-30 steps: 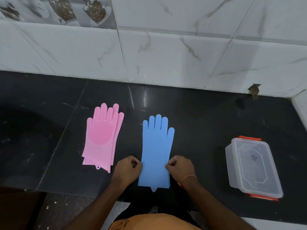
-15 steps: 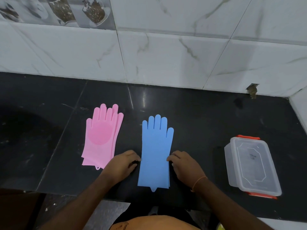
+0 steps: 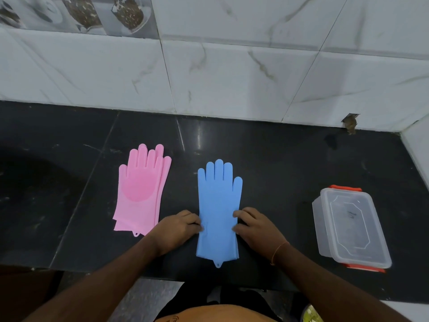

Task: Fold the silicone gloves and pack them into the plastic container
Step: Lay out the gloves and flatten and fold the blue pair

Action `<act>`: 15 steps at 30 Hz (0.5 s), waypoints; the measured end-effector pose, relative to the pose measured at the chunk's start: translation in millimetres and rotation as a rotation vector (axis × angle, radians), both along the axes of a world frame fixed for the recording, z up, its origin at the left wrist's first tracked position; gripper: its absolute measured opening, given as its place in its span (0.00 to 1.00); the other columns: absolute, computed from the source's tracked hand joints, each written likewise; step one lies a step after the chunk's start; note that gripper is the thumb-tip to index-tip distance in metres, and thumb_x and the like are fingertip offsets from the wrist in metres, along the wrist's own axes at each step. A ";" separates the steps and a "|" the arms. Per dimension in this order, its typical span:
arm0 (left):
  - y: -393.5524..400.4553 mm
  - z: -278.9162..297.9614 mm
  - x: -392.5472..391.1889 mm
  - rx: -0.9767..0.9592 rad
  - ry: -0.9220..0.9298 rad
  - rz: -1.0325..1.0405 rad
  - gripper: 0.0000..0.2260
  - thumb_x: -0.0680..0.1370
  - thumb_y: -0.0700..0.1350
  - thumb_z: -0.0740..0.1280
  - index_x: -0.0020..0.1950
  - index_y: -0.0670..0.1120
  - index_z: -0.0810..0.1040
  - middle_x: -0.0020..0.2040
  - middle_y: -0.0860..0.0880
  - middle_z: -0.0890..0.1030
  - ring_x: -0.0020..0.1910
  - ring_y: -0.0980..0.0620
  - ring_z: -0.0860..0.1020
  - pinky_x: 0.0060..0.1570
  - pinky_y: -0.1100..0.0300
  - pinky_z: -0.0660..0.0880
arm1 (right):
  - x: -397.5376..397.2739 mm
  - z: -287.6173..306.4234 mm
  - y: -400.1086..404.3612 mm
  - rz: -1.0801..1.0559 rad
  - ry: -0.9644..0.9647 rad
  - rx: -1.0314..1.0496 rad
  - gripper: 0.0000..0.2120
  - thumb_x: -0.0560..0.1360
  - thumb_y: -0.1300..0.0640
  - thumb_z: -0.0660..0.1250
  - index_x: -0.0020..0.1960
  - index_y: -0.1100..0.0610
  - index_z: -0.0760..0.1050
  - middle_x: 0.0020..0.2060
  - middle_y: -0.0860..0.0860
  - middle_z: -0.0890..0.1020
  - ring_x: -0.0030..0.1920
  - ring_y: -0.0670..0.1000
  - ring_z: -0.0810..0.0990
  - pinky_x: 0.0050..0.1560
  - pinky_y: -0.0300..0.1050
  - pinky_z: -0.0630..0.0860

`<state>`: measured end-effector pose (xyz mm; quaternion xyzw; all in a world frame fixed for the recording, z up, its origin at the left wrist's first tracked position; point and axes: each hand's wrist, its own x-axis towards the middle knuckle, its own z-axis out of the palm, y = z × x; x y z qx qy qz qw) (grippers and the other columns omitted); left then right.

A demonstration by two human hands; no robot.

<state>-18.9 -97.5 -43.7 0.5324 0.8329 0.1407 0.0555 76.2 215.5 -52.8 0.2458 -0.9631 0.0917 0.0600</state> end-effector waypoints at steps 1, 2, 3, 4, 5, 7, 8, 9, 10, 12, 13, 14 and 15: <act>0.6 2.5 3.1 0.026 -0.036 -0.003 0.13 0.77 0.44 0.80 0.61 0.50 0.88 0.65 0.48 0.85 0.63 0.47 0.84 0.51 0.52 0.87 | 4.1 1.2 -0.7 0.009 0.000 -0.007 0.02 0.77 0.57 0.73 0.48 0.51 0.84 0.65 0.53 0.81 0.65 0.56 0.79 0.61 0.55 0.80; -0.1 3.5 7.7 0.051 -0.067 -0.018 0.10 0.79 0.44 0.78 0.59 0.50 0.87 0.68 0.48 0.84 0.66 0.46 0.83 0.57 0.51 0.86 | 10.4 2.4 -1.5 0.020 -0.014 -0.002 0.03 0.78 0.55 0.70 0.48 0.50 0.83 0.67 0.52 0.80 0.69 0.56 0.78 0.67 0.59 0.77; -1.2 2.0 13.4 0.062 -0.061 -0.051 0.08 0.80 0.45 0.76 0.58 0.50 0.87 0.70 0.47 0.83 0.70 0.45 0.82 0.64 0.50 0.83 | 18.2 2.7 -1.9 0.039 -0.036 0.014 0.04 0.79 0.52 0.68 0.49 0.48 0.82 0.69 0.51 0.79 0.72 0.55 0.76 0.72 0.61 0.74; -3.0 1.3 20.5 0.044 -0.031 -0.097 0.07 0.80 0.46 0.75 0.58 0.51 0.87 0.72 0.48 0.83 0.74 0.45 0.80 0.70 0.49 0.80 | 27.1 2.4 -1.9 0.065 -0.068 0.034 0.04 0.79 0.51 0.67 0.50 0.46 0.80 0.71 0.50 0.78 0.75 0.54 0.73 0.75 0.63 0.69; -4.4 2.0 28.9 0.014 -0.016 -0.137 0.08 0.80 0.46 0.75 0.59 0.52 0.87 0.73 0.50 0.83 0.76 0.46 0.78 0.73 0.48 0.78 | 36.4 1.6 -1.8 0.092 -0.112 0.055 0.04 0.80 0.49 0.65 0.52 0.45 0.79 0.73 0.49 0.76 0.77 0.53 0.70 0.78 0.63 0.65; -5.7 2.9 42.9 0.011 -0.030 -0.160 0.09 0.79 0.45 0.78 0.58 0.52 0.86 0.72 0.52 0.84 0.76 0.49 0.78 0.74 0.49 0.77 | 51.5 0.4 -1.3 0.109 -0.204 0.068 0.06 0.83 0.48 0.62 0.57 0.45 0.75 0.75 0.46 0.74 0.80 0.50 0.66 0.82 0.63 0.57; -6.0 2.7 47.1 0.035 -0.041 -0.129 0.10 0.78 0.43 0.78 0.59 0.51 0.87 0.70 0.53 0.85 0.74 0.51 0.79 0.73 0.50 0.77 | 55.2 1.0 -1.6 0.086 -0.242 0.031 0.07 0.84 0.48 0.60 0.59 0.45 0.74 0.75 0.45 0.74 0.80 0.48 0.65 0.83 0.62 0.54; -5.8 3.0 50.2 0.054 -0.098 -0.069 0.11 0.80 0.42 0.76 0.62 0.49 0.86 0.70 0.52 0.85 0.74 0.51 0.80 0.74 0.51 0.77 | 56.0 2.9 -2.7 0.043 -0.275 -0.042 0.08 0.85 0.50 0.59 0.61 0.45 0.74 0.73 0.44 0.76 0.79 0.46 0.66 0.83 0.61 0.51; -4.4 4.9 52.0 0.077 -0.203 0.021 0.11 0.83 0.42 0.72 0.65 0.48 0.85 0.69 0.51 0.85 0.73 0.52 0.80 0.75 0.52 0.76 | 54.0 5.5 -4.4 -0.018 -0.314 -0.141 0.09 0.85 0.52 0.60 0.62 0.46 0.75 0.71 0.43 0.78 0.77 0.44 0.69 0.83 0.59 0.51; -0.5 10.5 52.2 0.102 -0.429 0.237 0.12 0.87 0.47 0.64 0.67 0.47 0.81 0.64 0.50 0.87 0.65 0.50 0.84 0.68 0.51 0.78 | 45.9 13.0 -8.5 -0.169 -0.401 -0.353 0.11 0.83 0.54 0.62 0.63 0.46 0.76 0.63 0.41 0.82 0.68 0.43 0.77 0.79 0.54 0.61; 3.5 13.5 51.0 0.109 -0.525 0.346 0.11 0.87 0.49 0.61 0.64 0.47 0.79 0.57 0.50 0.87 0.57 0.48 0.86 0.59 0.48 0.80 | 41.1 16.4 -11.0 -0.252 -0.443 -0.456 0.10 0.83 0.54 0.62 0.62 0.45 0.77 0.58 0.40 0.83 0.61 0.43 0.80 0.73 0.50 0.69; 8.1 15.2 48.8 0.137 -0.604 0.451 0.09 0.87 0.50 0.61 0.60 0.47 0.77 0.50 0.50 0.86 0.48 0.47 0.85 0.50 0.46 0.80 | 36.1 19.3 -14.3 -0.341 -0.470 -0.547 0.08 0.83 0.53 0.63 0.60 0.44 0.76 0.53 0.41 0.84 0.54 0.42 0.82 0.63 0.46 0.76; 13.4 14.7 46.0 0.182 -0.661 0.547 0.08 0.88 0.50 0.61 0.55 0.48 0.75 0.45 0.50 0.85 0.43 0.48 0.83 0.45 0.44 0.78 | 30.7 20.6 -17.6 -0.435 -0.485 -0.622 0.04 0.84 0.51 0.63 0.56 0.44 0.75 0.47 0.41 0.84 0.47 0.42 0.82 0.53 0.44 0.78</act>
